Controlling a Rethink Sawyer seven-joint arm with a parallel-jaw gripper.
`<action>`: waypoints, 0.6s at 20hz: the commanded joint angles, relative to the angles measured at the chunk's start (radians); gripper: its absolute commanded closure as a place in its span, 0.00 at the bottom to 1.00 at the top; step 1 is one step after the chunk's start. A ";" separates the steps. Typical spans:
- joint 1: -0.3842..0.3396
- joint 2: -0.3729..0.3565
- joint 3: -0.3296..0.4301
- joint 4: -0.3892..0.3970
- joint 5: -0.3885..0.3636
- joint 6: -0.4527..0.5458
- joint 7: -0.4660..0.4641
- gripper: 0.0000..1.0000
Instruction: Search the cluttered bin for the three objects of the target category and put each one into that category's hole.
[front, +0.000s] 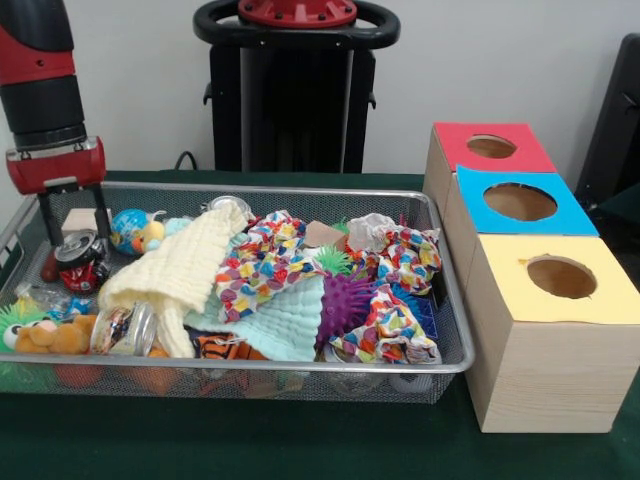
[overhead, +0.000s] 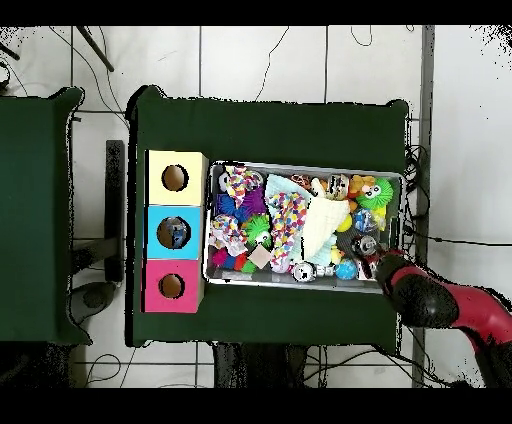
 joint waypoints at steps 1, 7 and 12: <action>0.018 -0.075 0.052 -0.054 0.043 0.174 -0.226 0.00; 0.014 -0.093 0.074 -0.055 0.049 0.185 -0.226 0.00; 0.018 -0.093 0.077 -0.059 0.046 0.180 -0.216 0.00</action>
